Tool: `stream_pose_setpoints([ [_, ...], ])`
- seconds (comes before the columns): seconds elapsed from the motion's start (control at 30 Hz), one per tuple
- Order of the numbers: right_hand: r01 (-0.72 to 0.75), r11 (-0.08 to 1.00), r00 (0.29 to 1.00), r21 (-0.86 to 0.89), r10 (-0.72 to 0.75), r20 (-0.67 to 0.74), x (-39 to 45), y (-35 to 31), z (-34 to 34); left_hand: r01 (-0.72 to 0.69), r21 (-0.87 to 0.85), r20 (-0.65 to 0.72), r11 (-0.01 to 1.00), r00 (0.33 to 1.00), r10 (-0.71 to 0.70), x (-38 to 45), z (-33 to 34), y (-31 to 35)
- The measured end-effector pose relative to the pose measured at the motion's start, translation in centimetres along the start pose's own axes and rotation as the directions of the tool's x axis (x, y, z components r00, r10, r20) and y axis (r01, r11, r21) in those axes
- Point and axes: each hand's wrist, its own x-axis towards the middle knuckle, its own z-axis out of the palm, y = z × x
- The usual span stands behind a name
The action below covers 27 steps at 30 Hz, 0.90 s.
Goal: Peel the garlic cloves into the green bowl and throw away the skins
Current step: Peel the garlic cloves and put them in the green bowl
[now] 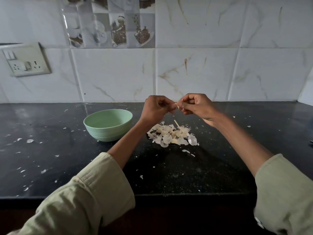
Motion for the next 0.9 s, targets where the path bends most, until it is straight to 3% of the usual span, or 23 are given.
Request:
stream_pose_setpoints([
  [0.43,0.161,0.985,0.985,-0.055,-0.164,-0.049,-0.4,-0.8,0.3,0.025,-0.047,-0.004,0.999,1.0,-0.026,-0.2,0.2,0.9],
  [0.9,0.012,0.973,0.999,0.232,0.0,-0.048,-0.2,-0.6,0.7,-0.032,0.071,-0.032,0.997,0.999,0.035,-0.4,0.3,1.8],
])
